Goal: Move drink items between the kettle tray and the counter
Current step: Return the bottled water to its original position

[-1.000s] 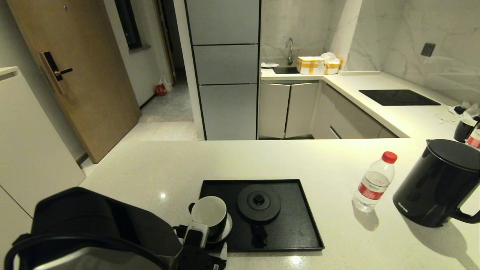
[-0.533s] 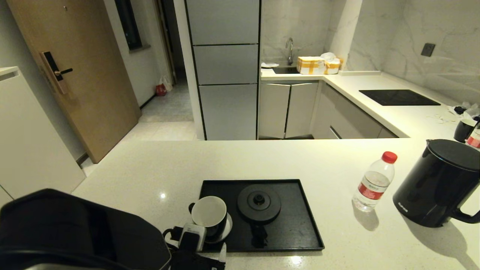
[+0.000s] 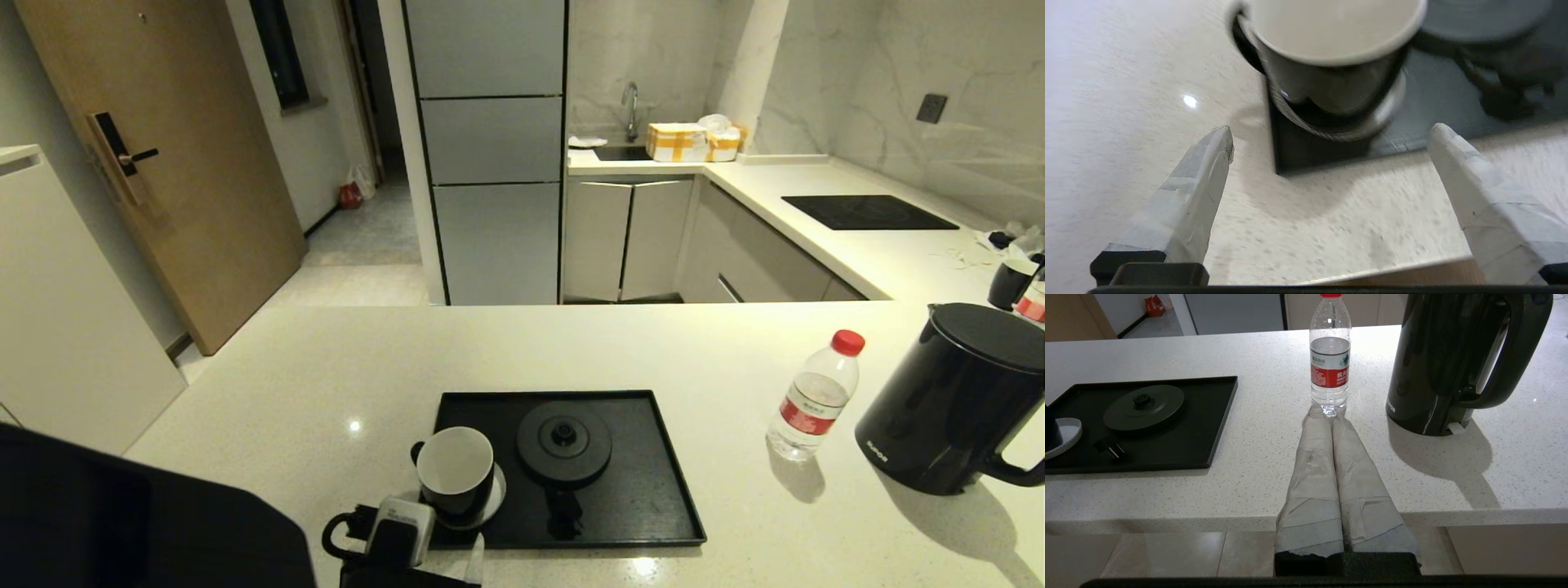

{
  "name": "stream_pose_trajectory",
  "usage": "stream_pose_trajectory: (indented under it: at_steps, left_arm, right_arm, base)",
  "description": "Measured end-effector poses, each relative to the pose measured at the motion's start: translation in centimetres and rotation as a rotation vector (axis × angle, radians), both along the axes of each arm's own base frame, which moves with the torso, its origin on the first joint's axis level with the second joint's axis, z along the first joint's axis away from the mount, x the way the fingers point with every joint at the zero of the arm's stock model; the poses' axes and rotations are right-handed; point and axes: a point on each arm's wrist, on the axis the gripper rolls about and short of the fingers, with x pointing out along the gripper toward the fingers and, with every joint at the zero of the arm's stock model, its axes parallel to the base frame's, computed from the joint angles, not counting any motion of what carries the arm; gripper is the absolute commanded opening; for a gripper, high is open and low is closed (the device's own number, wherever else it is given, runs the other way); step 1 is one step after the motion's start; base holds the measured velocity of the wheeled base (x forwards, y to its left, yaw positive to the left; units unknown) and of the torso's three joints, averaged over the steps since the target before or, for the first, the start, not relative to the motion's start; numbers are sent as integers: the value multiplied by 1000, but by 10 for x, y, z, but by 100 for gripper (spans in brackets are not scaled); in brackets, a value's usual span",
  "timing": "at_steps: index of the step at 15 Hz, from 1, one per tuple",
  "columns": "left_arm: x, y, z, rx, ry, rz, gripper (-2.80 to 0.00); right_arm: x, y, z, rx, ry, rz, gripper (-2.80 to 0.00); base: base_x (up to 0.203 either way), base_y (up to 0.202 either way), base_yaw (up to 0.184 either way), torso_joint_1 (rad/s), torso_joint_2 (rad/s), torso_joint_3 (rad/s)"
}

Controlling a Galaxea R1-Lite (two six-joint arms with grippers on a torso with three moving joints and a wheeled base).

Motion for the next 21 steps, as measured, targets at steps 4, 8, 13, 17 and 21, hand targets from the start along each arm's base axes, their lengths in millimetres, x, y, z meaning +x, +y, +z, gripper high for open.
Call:
stream_pose_trajectory:
  at_steps: [4,8,13,17,21]
  left_arm:
    - [-2,2,17,6,-66,21,0]
    - [7,4,55,45,-203,22,0]
    - [51,21,135,79,-382,183,0]
    - [78,41,233,-28,-474,335,-280]
    - [54,100,361,-132,-560,510,-280]
  right_arm:
    - [0,0,0,0,0,1,-280]
    - [0,0,0,0,0,0,-280]
    - [0,0,0,0,0,0,-280]
    - [0,0,0,0,0,1,-280]
    - [0,0,0,0,0,-1,-280]
  base:
    - [0,0,0,0,0,0]
    - [0,0,0,0,0,0]
    - [0,0,0,0,0,0]
    - [0,0,0,0,0,0]
    - [0,0,0,0,0,0]
